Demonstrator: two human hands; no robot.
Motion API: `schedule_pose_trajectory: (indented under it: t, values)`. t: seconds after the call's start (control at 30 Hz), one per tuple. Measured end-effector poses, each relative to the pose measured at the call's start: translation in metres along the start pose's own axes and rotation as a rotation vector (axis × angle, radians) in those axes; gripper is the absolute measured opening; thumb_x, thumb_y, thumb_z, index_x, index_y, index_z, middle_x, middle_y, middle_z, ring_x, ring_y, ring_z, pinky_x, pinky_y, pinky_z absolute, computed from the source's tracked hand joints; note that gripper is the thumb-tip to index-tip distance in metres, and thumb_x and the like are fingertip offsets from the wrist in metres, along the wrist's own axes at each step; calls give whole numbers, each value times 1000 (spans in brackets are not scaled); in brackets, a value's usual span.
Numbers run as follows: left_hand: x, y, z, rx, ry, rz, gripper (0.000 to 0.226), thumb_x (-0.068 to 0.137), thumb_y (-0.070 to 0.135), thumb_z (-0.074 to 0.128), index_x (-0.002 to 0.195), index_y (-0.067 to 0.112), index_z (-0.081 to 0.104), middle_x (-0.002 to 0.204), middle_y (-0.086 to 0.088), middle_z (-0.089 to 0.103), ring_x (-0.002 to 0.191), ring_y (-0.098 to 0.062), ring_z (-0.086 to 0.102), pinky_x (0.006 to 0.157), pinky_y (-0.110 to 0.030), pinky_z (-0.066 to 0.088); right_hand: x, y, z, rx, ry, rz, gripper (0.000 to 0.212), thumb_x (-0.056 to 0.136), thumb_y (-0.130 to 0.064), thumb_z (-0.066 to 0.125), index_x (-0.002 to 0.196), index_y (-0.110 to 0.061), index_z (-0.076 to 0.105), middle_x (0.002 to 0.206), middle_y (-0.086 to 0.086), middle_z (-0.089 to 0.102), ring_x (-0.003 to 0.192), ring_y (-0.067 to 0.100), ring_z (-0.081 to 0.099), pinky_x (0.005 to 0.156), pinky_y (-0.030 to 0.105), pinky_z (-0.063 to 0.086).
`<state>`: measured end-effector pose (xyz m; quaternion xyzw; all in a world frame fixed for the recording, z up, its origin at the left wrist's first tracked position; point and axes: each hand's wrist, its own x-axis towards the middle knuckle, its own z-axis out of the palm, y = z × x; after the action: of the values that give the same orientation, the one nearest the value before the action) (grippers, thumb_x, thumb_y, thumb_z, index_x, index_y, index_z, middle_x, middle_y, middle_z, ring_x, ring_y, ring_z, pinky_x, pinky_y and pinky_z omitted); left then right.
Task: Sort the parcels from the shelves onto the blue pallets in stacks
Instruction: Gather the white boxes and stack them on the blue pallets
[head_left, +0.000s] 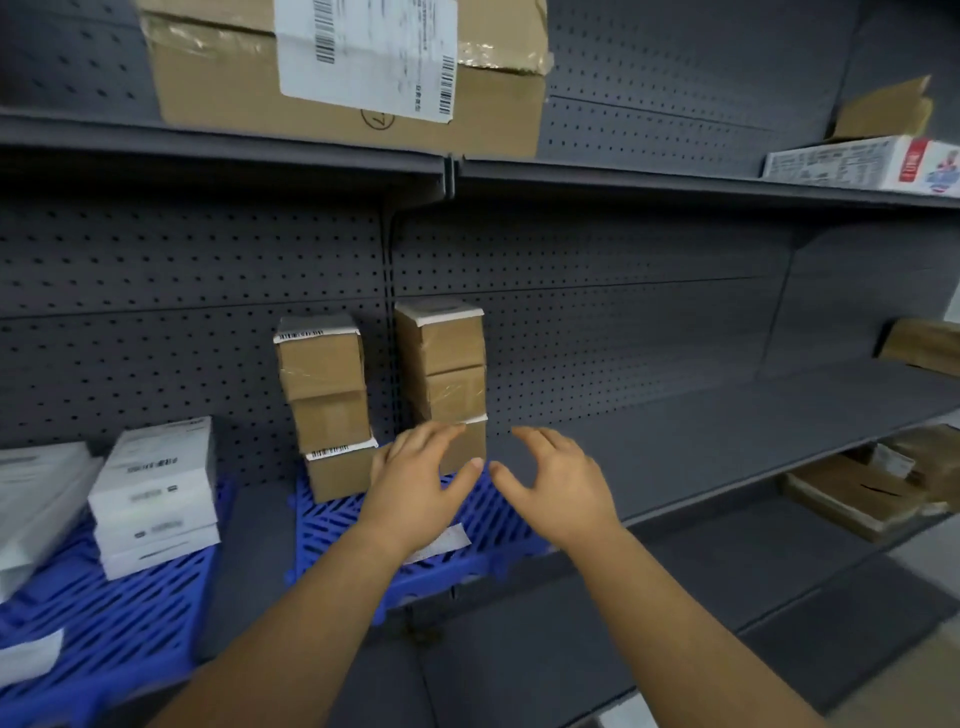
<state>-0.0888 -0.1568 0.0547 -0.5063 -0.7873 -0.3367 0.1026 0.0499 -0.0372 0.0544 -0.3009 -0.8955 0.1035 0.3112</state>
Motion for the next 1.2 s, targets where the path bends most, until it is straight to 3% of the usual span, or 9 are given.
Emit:
schedule_pose_trajectory:
  t: [0.47,0.67,0.8,0.93,1.03,1.2]
  values:
    - [-12,6,-3,171,112,-290,51,93,59,38,139,38,38,144,17,36,135,-6,25,111,-40,14,44,7,25,227,-113,-258,58,87,-60,51,136,-29,48,139,-7,50,127,17,45,101,41,43]
    - [11,-5,12,223,164,-209,53,93,56,41,141,36,36,146,14,33,136,-8,23,112,-39,15,66,24,30,202,-90,-286,57,87,-58,49,136,-29,48,137,-9,51,126,15,44,101,40,42]
    - [47,-3,15,210,271,-79,51,92,51,49,138,31,41,146,9,34,137,-14,24,110,-42,25,97,29,19,214,-2,-287,54,88,-53,53,135,-26,49,138,-8,51,127,14,44,101,41,42]
    - [71,-12,23,310,284,25,52,90,47,54,136,29,41,152,3,26,142,-21,18,112,-41,20,118,34,19,185,21,-314,55,89,-52,52,137,-26,48,140,-7,48,128,15,42,100,42,43]
    - [83,-14,25,387,296,48,56,88,44,58,138,28,39,156,0,19,144,-24,13,112,-43,17,126,38,25,143,45,-362,54,88,-49,54,135,-24,50,143,-5,44,132,17,37,103,43,41]
    - [97,-13,25,576,294,71,64,81,32,68,139,18,43,154,-5,26,144,-25,17,114,-49,22,140,46,34,38,149,-533,51,84,-45,63,129,-23,54,145,-1,39,135,22,31,107,44,33]
